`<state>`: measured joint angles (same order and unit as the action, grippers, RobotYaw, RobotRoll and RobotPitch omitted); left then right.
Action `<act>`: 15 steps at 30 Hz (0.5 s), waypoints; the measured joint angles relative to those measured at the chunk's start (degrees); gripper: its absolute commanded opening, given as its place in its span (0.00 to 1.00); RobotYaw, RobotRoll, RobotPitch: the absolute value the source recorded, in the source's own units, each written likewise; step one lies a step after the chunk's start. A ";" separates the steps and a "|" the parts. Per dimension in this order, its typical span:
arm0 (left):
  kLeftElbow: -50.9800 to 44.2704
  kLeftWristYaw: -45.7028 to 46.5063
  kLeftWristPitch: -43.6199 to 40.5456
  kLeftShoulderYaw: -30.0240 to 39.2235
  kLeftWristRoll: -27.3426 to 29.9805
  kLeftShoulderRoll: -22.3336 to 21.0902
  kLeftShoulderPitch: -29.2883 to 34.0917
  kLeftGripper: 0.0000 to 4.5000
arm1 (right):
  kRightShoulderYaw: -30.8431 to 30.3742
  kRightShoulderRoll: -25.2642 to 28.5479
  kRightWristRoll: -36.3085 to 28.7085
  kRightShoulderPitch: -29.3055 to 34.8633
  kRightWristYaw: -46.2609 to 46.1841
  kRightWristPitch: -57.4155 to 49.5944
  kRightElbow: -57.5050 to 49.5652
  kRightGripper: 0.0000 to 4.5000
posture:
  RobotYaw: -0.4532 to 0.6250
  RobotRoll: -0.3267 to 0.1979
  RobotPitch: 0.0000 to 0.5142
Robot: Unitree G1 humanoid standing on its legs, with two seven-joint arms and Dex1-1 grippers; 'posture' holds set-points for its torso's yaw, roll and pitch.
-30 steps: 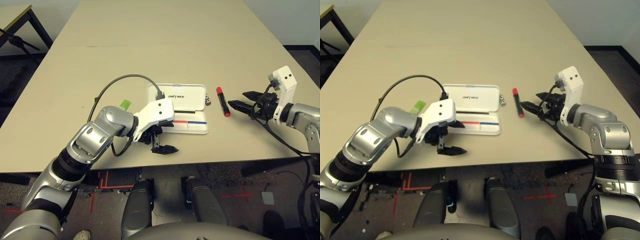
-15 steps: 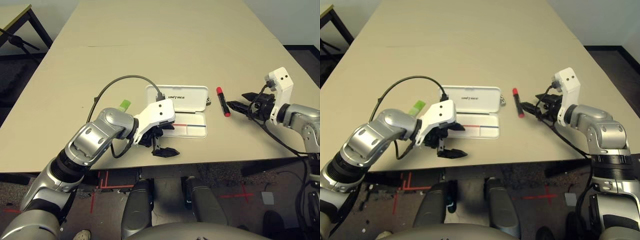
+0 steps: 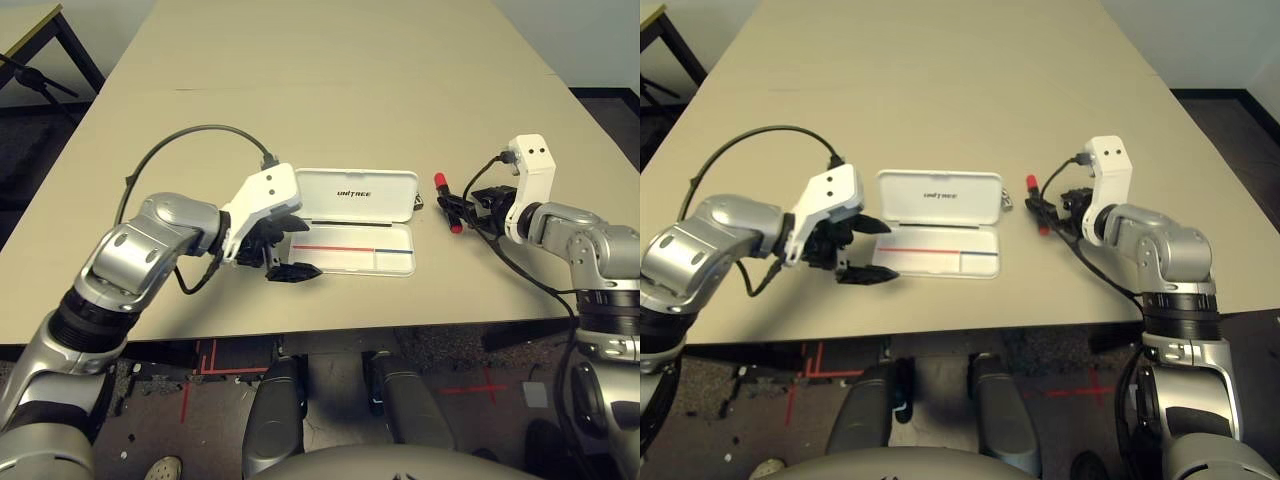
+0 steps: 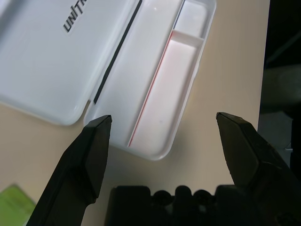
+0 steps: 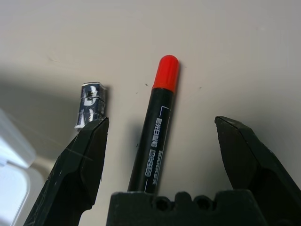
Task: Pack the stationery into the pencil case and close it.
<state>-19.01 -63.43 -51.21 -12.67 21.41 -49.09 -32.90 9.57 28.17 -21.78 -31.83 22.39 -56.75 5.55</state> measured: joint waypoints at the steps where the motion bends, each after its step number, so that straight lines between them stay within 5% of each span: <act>1: 0.19 -0.68 0.55 0.35 0.35 -0.76 0.09 0.99 | -0.12 -0.25 0.36 -0.47 -0.48 0.00 0.76 1.00 | 0.41 0.62 0.35; 11: 1.81 -3.25 1.36 2.57 2.27 -3.44 0.79 0.99 | -2.70 -1.91 3.31 -3.39 -3.20 -1.65 3.89 1.00 | 0.43 0.62 0.37; 15: 1.82 -3.28 1.36 2.61 2.35 -3.67 0.93 1.00 | -2.57 -2.15 4.21 -3.48 -4.31 -3.11 3.64 0.79 | 0.43 0.62 0.37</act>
<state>-17.19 -66.71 -49.85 -10.07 23.76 -52.77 -31.98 6.99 26.02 -17.57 -35.31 18.08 -59.86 9.19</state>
